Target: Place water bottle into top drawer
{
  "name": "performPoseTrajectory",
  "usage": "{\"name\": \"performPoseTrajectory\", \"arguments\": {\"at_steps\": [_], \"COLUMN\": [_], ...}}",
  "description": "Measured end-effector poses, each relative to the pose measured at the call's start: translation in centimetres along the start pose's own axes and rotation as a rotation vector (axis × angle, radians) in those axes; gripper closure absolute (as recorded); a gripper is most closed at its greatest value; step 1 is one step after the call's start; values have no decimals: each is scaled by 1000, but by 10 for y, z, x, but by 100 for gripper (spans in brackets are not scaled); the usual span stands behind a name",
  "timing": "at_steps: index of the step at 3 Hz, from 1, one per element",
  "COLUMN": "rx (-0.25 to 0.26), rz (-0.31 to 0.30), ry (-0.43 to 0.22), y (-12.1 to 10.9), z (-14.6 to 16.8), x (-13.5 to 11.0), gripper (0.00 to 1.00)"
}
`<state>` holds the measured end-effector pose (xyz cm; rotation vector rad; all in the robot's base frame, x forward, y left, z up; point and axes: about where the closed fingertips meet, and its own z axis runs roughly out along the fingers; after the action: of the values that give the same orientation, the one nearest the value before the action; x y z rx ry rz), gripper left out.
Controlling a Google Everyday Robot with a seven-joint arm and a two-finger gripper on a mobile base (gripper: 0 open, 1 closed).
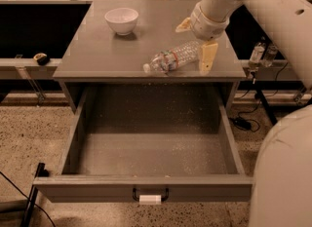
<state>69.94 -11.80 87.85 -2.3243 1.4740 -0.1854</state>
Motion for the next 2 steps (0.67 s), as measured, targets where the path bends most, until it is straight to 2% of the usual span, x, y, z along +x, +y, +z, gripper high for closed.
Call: {"name": "performPoseTrajectory", "arguments": {"at_steps": [1,2], "rx": [-22,-36], "rz": [-10,-21], "ry": [-30,-52], "y": [-4,-5], "z": [19,28], "x": [-10,-18], "gripper": [11,29]}}
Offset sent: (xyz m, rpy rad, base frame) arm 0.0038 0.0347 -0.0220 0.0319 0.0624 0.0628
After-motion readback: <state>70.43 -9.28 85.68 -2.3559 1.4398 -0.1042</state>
